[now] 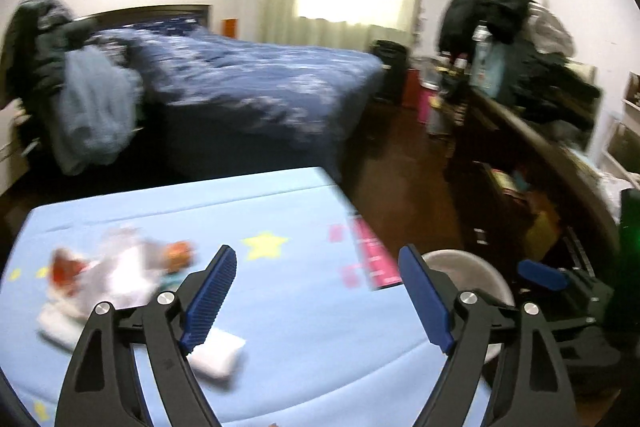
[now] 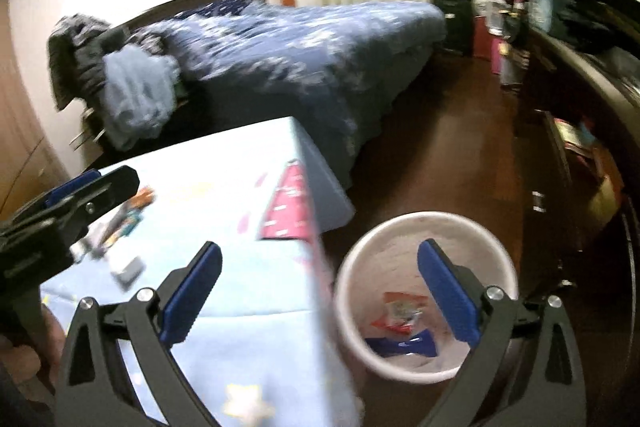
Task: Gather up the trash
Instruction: 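Grasp the white paper with the left tool while the right tool grasps the white box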
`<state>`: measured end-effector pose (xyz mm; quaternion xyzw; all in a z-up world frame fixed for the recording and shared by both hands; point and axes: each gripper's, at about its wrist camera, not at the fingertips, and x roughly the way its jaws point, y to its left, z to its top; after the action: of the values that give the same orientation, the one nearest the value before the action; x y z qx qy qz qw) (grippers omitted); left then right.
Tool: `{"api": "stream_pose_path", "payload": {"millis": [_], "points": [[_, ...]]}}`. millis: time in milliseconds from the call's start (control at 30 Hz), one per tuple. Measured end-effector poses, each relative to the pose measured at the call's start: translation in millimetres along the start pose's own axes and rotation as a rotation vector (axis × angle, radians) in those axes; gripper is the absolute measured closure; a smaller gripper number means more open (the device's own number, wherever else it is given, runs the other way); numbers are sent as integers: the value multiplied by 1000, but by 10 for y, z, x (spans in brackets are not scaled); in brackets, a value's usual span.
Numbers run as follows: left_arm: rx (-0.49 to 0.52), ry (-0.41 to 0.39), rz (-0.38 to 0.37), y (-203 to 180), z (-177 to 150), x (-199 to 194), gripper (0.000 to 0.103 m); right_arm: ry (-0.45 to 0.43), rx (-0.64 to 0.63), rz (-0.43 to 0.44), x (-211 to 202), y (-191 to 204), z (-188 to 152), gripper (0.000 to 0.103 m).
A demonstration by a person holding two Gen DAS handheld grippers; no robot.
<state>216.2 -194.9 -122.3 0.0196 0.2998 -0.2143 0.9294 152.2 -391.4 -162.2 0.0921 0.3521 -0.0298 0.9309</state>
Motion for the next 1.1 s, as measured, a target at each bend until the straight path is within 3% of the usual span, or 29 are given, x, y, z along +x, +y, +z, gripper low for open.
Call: {"api": "stream_pose_path", "payload": {"millis": [133, 300, 467, 633, 733, 800, 933, 1100], "points": [[-74, 19, 135, 600, -93, -102, 20, 25, -57, 58, 76, 425, -11, 4], [-163, 55, 227, 1210, -171, -65, 21, 53, -113, 106, 190, 844, -28, 4], [-190, 106, 249, 1519, -276, 105, 35, 68, -156, 133, 271, 1132, -34, 4], [-190, 143, 226, 1616, -343, 275, 41, 78, -179, 142, 370, 1277, -10, 4], [-175, 142, 229, 1609, -350, 338, 60, 81, -186, 151, 427, 1335, 2, 5], [-170, 144, 240, 1616, -351, 390, 92, 88, -189, 159, 490, 1379, 6, 5], [-199, 145, 218, 1689, -377, 406, 96, 109, -200, 173, 621, 1493, 2, 5], [-225, 91, 212, 1752, -341, 238, 99, 130, -238, 186, 777, 1647, -20, 5]]}}
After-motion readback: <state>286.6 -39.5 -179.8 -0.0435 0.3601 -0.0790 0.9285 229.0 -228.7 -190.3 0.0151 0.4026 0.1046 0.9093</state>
